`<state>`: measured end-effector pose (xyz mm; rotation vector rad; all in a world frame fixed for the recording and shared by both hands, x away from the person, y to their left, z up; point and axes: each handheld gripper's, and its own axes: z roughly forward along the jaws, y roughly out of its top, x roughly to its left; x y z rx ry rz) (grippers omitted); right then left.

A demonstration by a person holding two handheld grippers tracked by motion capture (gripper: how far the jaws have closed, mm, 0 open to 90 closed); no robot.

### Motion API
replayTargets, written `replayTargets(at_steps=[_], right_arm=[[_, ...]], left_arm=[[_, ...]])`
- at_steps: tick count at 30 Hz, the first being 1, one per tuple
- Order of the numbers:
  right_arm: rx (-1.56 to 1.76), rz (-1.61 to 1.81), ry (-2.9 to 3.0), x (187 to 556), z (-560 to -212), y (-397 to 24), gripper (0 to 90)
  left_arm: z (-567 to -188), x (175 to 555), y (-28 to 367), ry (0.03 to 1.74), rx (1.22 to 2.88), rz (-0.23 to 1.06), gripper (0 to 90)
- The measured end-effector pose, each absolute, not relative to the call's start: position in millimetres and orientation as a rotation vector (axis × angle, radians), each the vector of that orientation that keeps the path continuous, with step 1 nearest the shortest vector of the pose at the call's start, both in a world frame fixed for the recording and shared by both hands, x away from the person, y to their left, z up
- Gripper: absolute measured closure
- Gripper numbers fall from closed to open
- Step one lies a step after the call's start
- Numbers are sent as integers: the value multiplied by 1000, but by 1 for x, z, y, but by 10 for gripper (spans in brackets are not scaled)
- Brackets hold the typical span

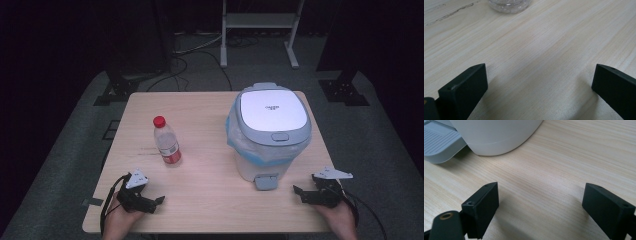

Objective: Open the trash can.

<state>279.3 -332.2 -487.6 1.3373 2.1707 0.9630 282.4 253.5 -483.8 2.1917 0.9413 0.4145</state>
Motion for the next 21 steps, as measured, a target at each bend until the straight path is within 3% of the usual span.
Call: replayTargets(at_steps=[7, 10, 17, 21], right_arm=[[1333, 977, 2160, 275, -485, -335, 319], [1321, 1010, 2188, 273, -483, -336, 511], [1261, 1084, 2243, 268, -477, -333, 774], [1230, 1120, 2239, 266, -473, -330, 869]], left_arm=[[-484, 282, 253, 946, 2190, 417, 0], [-484, 282, 253, 946, 2190, 417, 0], [-484, 282, 253, 948, 2190, 418, 0], [-484, 282, 253, 948, 2189, 418, 0]])
